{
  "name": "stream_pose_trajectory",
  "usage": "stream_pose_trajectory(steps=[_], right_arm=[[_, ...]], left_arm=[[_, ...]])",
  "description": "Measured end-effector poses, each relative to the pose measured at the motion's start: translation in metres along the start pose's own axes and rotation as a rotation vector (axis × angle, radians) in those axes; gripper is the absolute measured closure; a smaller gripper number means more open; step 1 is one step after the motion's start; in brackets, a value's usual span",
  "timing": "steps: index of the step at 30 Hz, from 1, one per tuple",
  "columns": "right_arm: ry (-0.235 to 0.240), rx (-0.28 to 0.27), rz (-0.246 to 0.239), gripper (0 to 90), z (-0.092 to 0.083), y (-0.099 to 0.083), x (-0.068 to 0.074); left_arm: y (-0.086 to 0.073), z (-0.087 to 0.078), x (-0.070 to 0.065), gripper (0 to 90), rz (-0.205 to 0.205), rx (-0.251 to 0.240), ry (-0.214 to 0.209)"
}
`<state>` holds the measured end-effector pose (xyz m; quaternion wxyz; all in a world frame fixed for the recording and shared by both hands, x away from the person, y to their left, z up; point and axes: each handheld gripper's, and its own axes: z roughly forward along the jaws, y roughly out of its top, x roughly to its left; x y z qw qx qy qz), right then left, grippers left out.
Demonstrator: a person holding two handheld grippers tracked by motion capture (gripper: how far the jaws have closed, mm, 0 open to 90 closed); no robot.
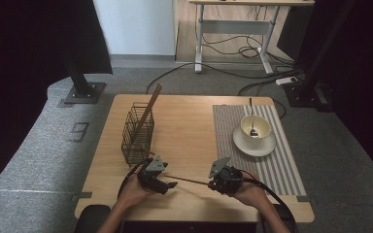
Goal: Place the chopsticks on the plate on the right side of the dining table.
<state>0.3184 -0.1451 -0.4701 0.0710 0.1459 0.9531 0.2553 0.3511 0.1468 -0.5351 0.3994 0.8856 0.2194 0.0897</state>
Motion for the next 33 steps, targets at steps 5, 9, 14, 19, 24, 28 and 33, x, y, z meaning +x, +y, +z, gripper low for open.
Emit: stream_pose_trajectory(steps=[5, 9, 14, 19, 24, 28, 33], right_arm=[[-0.017, 0.001, 0.013, 83.0, -0.005, -0.005, -0.003], [-0.028, 0.0, 0.023, 83.0, -0.008, -0.008, -0.004], [-0.044, -0.005, 0.046, 83.0, -0.011, -0.014, -0.008], [-0.055, -0.005, 0.067, 83.0, -0.013, -0.018, -0.011], [-0.071, -0.007, 0.079, 83.0, -0.015, -0.021, -0.014], [-0.092, -0.012, 0.103, 83.0, -0.018, -0.023, -0.018], [-0.107, -0.016, 0.123, 83.0, -0.021, -0.025, -0.023]], left_arm=[[-0.001, 0.006, -0.001, 7.9, -0.016, 0.03, -0.007], [-0.002, 0.008, -0.002, 3.5, -0.014, 0.04, -0.006], [-0.003, 0.011, -0.001, 0.0, -0.017, 0.058, 0.006], [-0.005, 0.015, -0.001, 0.0, -0.01, 0.08, 0.018], [-0.006, 0.02, -0.002, 0.0, 0.006, 0.113, 0.028], [-0.006, 0.021, -0.002, 0.0, -0.007, 0.123, 0.025], [-0.006, 0.021, -0.002, 0.0, -0.01, 0.124, 0.026]])
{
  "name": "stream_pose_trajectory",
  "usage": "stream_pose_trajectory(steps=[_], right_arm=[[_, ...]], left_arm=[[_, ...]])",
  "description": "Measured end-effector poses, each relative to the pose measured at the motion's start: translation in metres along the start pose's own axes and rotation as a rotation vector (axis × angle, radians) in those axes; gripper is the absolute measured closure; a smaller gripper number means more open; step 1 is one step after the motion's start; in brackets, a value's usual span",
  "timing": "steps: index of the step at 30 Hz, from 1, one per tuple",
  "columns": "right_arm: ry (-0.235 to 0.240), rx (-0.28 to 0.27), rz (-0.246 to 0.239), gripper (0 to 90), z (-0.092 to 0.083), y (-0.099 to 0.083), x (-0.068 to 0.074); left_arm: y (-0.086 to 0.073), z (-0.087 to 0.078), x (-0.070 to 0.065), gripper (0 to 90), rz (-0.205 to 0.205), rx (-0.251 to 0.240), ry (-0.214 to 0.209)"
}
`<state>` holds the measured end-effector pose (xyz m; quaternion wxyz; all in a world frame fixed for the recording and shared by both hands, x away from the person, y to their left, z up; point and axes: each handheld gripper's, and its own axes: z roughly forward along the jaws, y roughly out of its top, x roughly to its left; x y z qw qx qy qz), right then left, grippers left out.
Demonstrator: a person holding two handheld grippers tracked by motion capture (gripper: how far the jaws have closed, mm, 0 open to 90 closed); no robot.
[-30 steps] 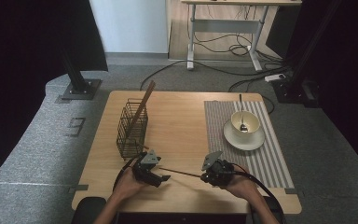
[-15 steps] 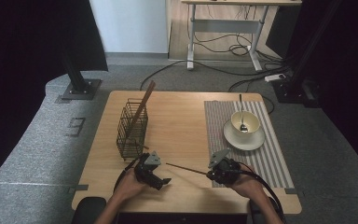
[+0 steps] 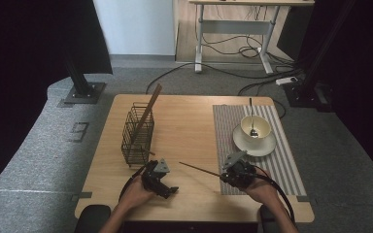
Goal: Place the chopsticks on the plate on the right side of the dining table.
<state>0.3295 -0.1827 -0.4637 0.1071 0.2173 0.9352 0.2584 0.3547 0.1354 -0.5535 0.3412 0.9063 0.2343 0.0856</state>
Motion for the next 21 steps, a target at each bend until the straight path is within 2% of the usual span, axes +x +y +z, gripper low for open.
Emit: stream_pose_trajectory(steps=[9, 21], right_arm=[[-0.032, -0.004, 0.039, 83.0, -0.004, -0.006, -0.012], [-0.089, -0.011, 0.121, 83.0, -0.01, -0.02, -0.033]], left_arm=[[0.0, 0.0, 0.0, 0.0, 0.001, 0.001, 0.0], [0.0, 0.0, 0.0, 0.0, 0.002, 0.001, -0.001]])
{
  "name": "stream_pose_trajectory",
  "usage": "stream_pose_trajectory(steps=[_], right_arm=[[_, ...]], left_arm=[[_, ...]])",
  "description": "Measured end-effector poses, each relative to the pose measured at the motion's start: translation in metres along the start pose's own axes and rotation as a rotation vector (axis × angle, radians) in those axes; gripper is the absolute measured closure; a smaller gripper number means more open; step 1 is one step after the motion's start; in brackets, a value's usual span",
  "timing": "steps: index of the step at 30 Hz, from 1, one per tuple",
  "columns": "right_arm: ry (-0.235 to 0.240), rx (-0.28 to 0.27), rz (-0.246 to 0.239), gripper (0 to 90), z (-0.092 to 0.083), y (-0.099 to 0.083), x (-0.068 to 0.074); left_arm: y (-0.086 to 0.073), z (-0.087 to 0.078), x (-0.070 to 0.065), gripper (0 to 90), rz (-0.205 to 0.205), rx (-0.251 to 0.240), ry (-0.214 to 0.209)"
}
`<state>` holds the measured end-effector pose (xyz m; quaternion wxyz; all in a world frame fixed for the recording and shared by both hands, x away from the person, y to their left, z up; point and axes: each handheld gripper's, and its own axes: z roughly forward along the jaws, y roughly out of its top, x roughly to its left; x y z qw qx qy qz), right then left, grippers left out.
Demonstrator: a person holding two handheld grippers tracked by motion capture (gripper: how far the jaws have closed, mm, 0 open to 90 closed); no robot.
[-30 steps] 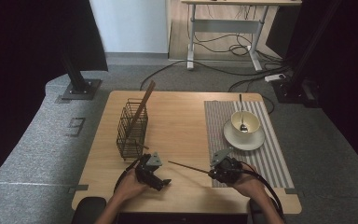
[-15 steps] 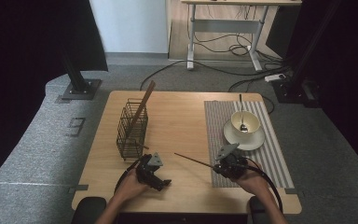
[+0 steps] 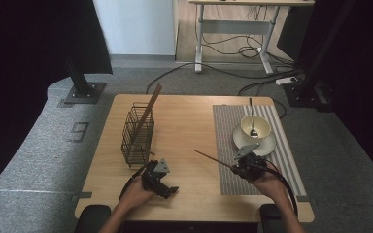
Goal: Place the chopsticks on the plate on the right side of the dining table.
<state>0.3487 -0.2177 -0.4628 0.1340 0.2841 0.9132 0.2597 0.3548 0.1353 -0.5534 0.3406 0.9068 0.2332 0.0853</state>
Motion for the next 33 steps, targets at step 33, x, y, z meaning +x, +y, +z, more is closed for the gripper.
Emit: stream_pose_trajectory(steps=[33], right_arm=[[-0.167, 0.013, 0.231, 83.0, -0.009, -0.031, -0.067]], left_arm=[[0.0, 0.0, 0.0, 0.0, 0.002, 0.002, 0.001]])
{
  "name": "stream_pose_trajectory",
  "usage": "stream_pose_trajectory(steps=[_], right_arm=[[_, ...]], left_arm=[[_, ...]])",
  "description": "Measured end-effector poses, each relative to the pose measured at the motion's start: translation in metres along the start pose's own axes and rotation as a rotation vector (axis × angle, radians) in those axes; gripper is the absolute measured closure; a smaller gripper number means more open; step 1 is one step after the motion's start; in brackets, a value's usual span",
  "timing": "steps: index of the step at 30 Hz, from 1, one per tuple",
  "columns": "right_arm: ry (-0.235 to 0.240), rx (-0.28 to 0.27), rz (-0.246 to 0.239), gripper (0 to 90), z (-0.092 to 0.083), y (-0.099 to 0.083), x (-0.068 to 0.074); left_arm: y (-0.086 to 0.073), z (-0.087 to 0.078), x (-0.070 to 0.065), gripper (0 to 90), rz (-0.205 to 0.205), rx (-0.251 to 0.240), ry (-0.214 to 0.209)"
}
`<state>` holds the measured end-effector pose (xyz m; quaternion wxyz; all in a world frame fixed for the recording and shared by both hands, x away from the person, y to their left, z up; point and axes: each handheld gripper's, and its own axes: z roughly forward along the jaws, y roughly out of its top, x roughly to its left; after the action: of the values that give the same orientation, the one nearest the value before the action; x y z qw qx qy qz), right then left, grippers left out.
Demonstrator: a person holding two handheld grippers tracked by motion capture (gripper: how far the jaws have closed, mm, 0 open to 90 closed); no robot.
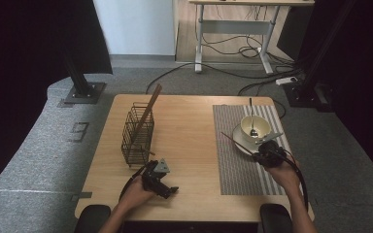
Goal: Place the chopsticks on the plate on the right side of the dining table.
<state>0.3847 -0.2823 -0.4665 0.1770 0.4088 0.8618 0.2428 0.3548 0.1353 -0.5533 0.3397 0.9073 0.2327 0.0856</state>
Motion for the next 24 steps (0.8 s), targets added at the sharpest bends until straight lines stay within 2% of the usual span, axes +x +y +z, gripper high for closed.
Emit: stream_pose_trajectory(steps=[15, 24], right_arm=[[-0.039, 0.028, 0.061, 83.0, 0.015, -0.008, -0.022], [-0.049, 0.038, 0.065, 82.9, 0.023, -0.011, -0.029]], left_arm=[[0.0, 0.0, 0.0, 0.0, -0.001, -0.001, 0.0], [0.0, 0.0, 0.0, 0.0, -0.001, -0.001, 0.0]])
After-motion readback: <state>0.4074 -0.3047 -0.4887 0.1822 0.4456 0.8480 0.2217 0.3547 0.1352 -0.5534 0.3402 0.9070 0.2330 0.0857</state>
